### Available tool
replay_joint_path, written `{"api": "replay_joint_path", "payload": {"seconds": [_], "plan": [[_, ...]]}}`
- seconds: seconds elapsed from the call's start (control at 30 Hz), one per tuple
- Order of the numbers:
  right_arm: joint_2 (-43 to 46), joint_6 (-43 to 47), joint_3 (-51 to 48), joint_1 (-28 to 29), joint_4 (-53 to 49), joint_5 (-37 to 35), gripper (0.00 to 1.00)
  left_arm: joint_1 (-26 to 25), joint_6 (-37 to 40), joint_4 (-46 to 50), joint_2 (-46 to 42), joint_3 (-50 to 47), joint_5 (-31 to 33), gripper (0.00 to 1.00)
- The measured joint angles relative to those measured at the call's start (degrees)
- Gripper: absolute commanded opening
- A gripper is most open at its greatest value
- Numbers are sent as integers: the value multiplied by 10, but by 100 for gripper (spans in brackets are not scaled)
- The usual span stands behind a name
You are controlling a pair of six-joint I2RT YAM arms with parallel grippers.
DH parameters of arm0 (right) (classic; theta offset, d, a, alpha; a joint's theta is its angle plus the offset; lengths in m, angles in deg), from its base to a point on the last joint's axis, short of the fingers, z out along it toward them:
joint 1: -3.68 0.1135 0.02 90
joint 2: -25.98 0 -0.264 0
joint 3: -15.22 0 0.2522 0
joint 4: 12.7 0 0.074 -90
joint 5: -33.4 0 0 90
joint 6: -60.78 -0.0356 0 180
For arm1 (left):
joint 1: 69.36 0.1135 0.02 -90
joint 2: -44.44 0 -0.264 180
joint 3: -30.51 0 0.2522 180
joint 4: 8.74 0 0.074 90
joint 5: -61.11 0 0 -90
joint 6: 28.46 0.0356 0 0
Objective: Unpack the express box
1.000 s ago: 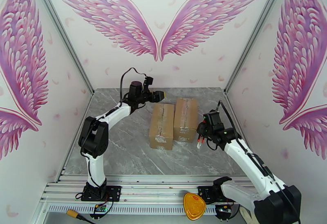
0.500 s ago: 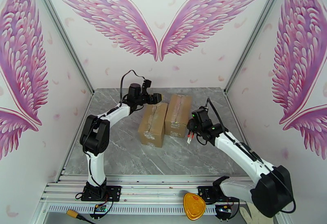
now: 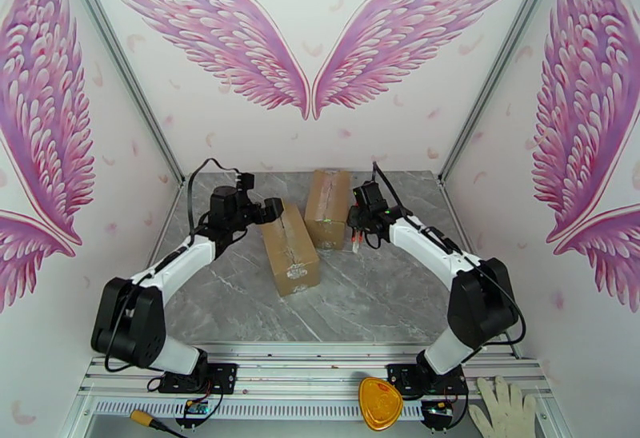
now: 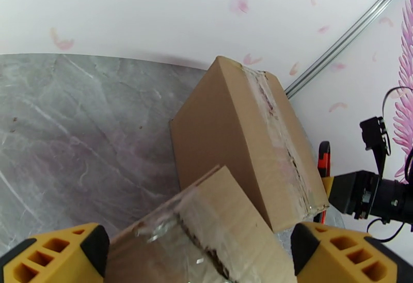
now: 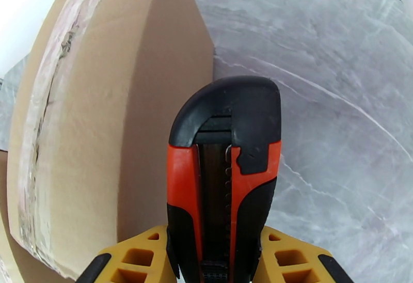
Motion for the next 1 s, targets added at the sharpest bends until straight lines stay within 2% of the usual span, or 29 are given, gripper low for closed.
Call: {"api": "replay_joint_path", "payload": {"seconds": [0.2,0.33,0.43,0.7,0.8,1.0], "plan": [[-24,21,50,-5,-20,-12,24,14,-7,24,-49,-52,22,99],[15,27,17,-5,-41,-36,24,46,-27,74,-82,-66,25,99],[58,32,-21,-5,-56,-42,24,49,-45,89,-108,-86,5,96],[97,38,-67,-5,-57,-42,24,-22,-41,102,-119,-150,-80,92],[97,42,-70,-5,-57,-38,24,-39,-48,89,-118,-160,-93,95],[113,49,-84,-5,-55,-24,24,-115,-65,47,-98,-160,-124,99]]}}
